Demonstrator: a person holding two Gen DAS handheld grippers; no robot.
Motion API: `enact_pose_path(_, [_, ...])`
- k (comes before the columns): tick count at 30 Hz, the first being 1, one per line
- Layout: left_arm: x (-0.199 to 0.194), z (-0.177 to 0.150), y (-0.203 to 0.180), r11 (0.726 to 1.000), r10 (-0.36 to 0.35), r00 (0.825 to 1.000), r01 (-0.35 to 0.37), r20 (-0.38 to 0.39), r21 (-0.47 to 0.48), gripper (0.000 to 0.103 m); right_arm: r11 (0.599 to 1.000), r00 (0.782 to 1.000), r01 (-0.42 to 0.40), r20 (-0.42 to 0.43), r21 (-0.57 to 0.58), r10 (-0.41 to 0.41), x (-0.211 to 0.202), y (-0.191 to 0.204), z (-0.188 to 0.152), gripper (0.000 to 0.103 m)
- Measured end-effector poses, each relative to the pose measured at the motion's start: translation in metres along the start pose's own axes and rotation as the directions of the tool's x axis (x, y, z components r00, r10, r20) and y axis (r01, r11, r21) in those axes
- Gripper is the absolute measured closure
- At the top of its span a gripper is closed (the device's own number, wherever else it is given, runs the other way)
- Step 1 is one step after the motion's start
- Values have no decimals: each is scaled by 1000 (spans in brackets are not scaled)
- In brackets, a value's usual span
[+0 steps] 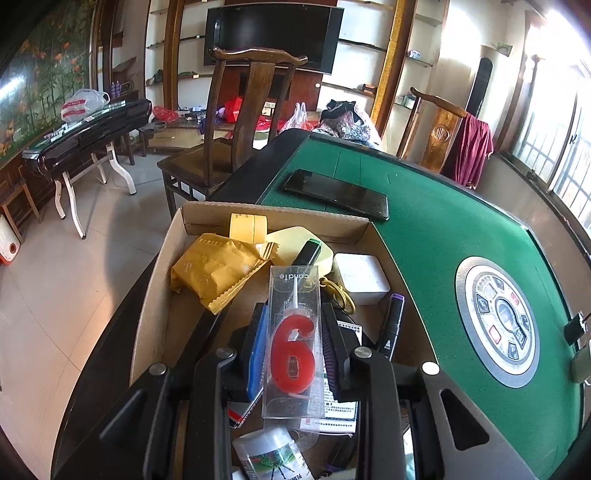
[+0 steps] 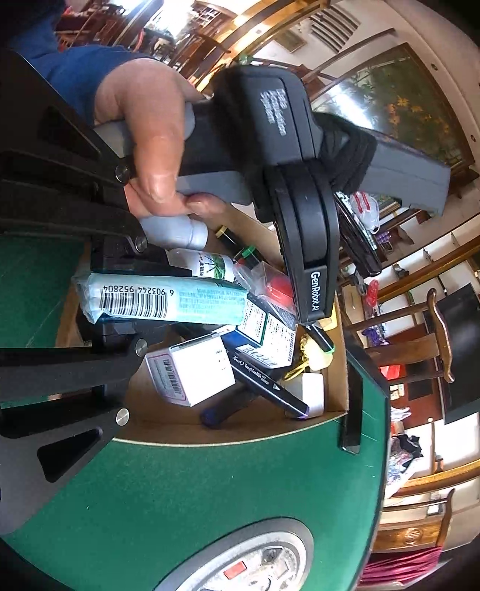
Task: Organize objects
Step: 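Open the right tool to drop the tissue pack while the left drops the candle box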
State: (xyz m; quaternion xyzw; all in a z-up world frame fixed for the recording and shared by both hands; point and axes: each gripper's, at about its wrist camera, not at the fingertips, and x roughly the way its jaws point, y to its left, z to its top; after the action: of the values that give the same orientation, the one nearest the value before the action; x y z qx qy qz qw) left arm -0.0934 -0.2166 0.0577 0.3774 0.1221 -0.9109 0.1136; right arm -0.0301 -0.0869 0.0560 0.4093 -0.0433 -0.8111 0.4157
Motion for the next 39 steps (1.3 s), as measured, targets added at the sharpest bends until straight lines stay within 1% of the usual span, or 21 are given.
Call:
enact_pose_path(6, [0, -1, -1, 1000, 8, 1000, -8, 6, 8, 75, 1000, 999, 16, -34, 8, -16, 9, -4, -3, 89])
enact_pose_path(15, [0, 0, 0, 1000, 17, 1000, -17, 18, 9, 75, 999, 997, 40, -64, -10, -40, 6, -4, -4, 88])
enact_pose_path(18, [-1, 1, 0, 1000, 11, 1000, -11, 19, 8, 74, 997, 996, 61, -61, -37, -63, 2, 0, -5, 81])
enact_pose_path(20, [-1, 1, -2, 1000, 10, 1000, -11, 20, 10, 73, 995, 995, 80, -53, -56, -83, -2, 2, -6, 70])
enact_pose_path(21, [-1, 1, -2, 1000, 9, 1000, -10, 20, 11, 71, 993, 994, 95, -43, -70, -99, -4, 4, -6, 67])
enact_pose_path(23, [-1, 1, -3, 1000, 2, 1000, -2, 20, 11, 68, 990, 993, 110, -29, -86, -113, -9, 6, -7, 55])
enact_pose_path(24, [-2, 1, -3, 1000, -1, 1000, 1, 21, 10, 67, 989, 993, 116, -19, -95, -119, -12, 7, -7, 53])
enact_pose_path(26, [-2, 1, -4, 1000, -6, 1000, 6, 27, 10, 65, 986, 991, 133, 0, -102, -134, -20, 7, -7, 53])
enact_pose_path(29, [-7, 1, -7, 1000, -6, 998, 5, 55, 15, 55, 987, 991, 132, 31, -97, -130, -33, 4, -7, 53])
enact_pose_path(32, [-15, 1, -14, 999, -10, 995, 7, 100, 32, 39, 989, 989, 128, 87, -77, -121, -51, -2, -7, 53])
enact_pose_path(34, [-21, 0, -19, 999, 0, 991, -7, 137, 50, 29, 988, 985, 132, 123, -77, -122, -63, -5, -9, 53])
enact_pose_path(36, [-26, -1, -24, 998, 1, 985, -12, 175, 66, 26, 984, 976, 160, 161, -80, -146, -72, -7, -12, 44])
enact_pose_path(38, [-30, -1, -27, 997, 14, 980, -28, 200, 67, 25, 975, 965, 203, 187, -93, -183, -80, -6, -15, 29])
enact_pose_path(39, [-33, -1, -27, 997, 26, 976, -40, 216, 63, 22, 968, 956, 230, 208, -97, -206, -84, -6, -18, 26])
